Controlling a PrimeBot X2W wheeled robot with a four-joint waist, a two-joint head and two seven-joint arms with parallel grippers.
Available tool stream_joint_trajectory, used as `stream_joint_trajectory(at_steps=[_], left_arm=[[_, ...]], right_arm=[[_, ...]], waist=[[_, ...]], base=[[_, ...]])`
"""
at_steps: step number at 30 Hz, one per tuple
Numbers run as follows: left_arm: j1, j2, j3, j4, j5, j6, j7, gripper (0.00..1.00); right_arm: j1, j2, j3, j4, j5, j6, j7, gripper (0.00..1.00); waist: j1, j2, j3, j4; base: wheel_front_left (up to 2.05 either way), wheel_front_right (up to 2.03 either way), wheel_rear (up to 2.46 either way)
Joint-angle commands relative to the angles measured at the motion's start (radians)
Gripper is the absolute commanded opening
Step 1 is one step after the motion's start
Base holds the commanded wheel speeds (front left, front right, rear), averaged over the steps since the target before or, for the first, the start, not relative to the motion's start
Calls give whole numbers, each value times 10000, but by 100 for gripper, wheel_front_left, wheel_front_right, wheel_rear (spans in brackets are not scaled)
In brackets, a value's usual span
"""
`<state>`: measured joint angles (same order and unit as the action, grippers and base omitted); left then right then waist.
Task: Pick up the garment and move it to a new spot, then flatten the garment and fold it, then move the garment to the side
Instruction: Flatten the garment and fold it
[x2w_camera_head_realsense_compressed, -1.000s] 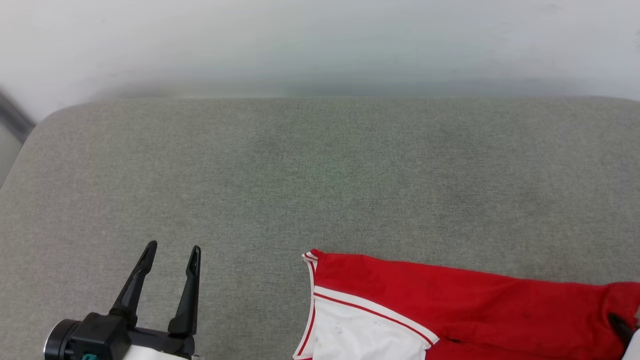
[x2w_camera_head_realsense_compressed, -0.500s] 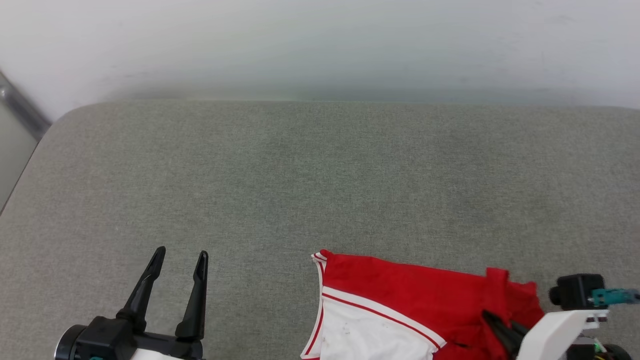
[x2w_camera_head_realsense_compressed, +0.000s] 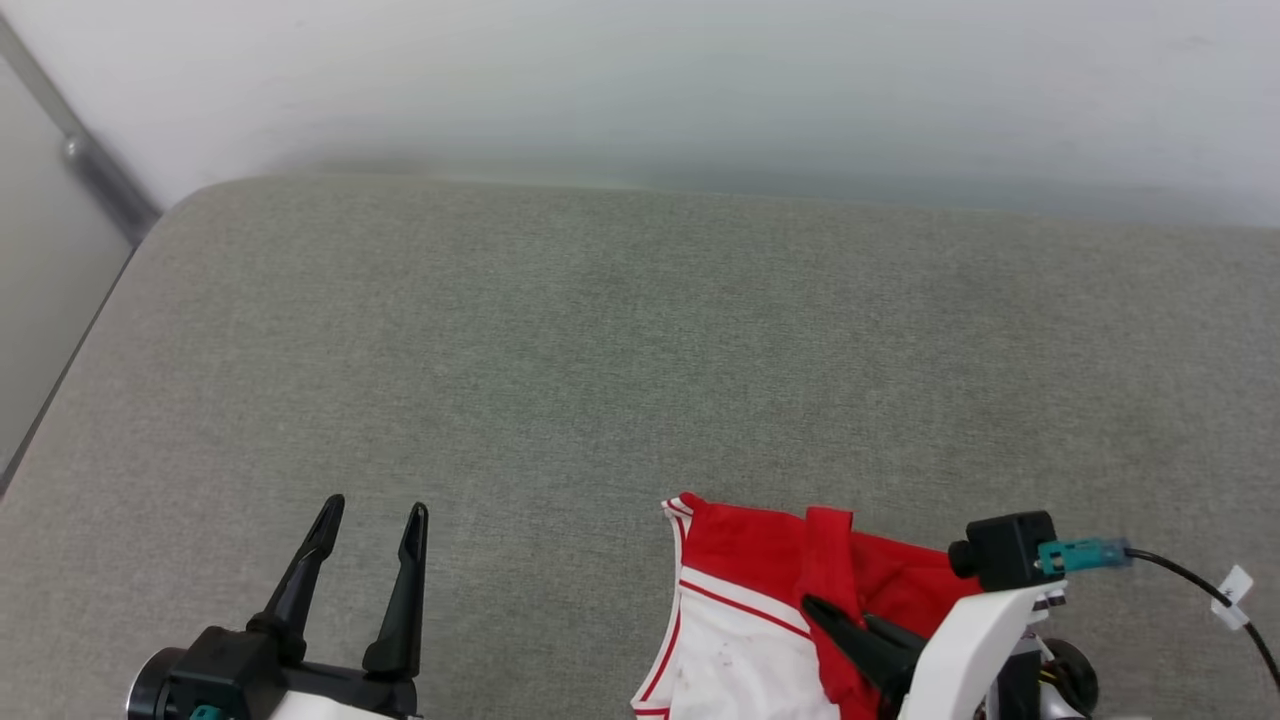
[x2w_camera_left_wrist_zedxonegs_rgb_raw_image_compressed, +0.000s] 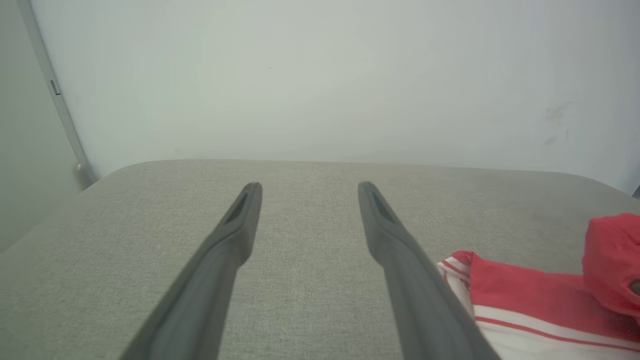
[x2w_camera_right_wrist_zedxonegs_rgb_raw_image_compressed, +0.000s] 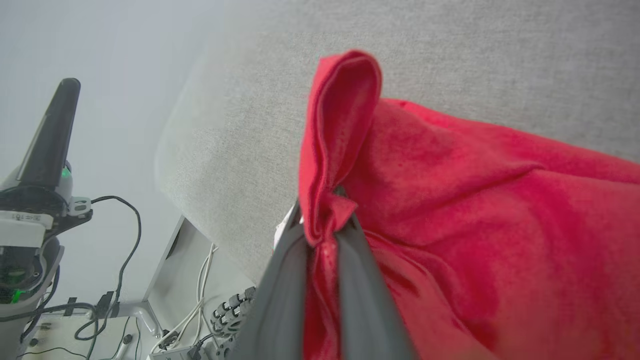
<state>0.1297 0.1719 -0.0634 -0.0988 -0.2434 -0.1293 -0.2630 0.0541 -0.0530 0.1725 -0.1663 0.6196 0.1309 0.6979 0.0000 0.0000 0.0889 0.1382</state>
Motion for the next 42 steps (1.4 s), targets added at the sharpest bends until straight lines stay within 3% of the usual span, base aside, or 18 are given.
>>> stream_joint_trajectory(at_steps=[1,8,9,10,20,23,27,33,38,42], left_arm=[[-145,-32,-27,22,-71,-15,-20,100],[-267,-38,-87,40,-85,-15,-20,100],[-267,-37,-92,36,-86,-15,-20,100],[-264,-38,-84,36,-89,-15,-20,100],[-155,19,19,1,40,-15,-20,100],[-138,46,10,21,20,-15,-20,100],[-140,94,-5,0,-26,-16,-20,100],[-260,131,-2,-19,-23,-16,-20,100],[-354,169,-86,11,-15,-16,-20,100],[-317,118,-108,-15,-33,-16,-20,100]], right_arm=[[-233,43,118,268,181,-4,-284,0],[-1021,44,712,1728,620,-4,-1349,0],[-1083,42,875,1840,632,-4,-1377,16],[-1155,50,1046,1917,647,-3,-1423,100],[-1477,36,2054,1726,1196,-4,-1859,100],[-1731,36,1771,1638,727,-4,-1881,100],[-2259,-1,1282,1447,-762,-3,-1885,100],[-2965,-1053,358,1469,-2189,-4,-2868,100],[-3246,-2304,22,1684,-3545,-4,-4475,100],[-2871,-2522,-464,1762,-3989,-4,-5659,100]], waist=[[0,0,27,125],[0,0,95,453],[0,0,92,476],[0,0,90,493],[0,0,3,243],[0,0,-64,23],[0,0,-146,-324],[0,0,-192,-794],[0,0,-235,-1093],[0,0,-276,-1266]], base=[[0,0,0],[0,0,0],[0,0,0],[0,0,0],[0,0,0],[0,0,0],[0,0,0],[0,0,0],[0,0,0],[0,0,0]])
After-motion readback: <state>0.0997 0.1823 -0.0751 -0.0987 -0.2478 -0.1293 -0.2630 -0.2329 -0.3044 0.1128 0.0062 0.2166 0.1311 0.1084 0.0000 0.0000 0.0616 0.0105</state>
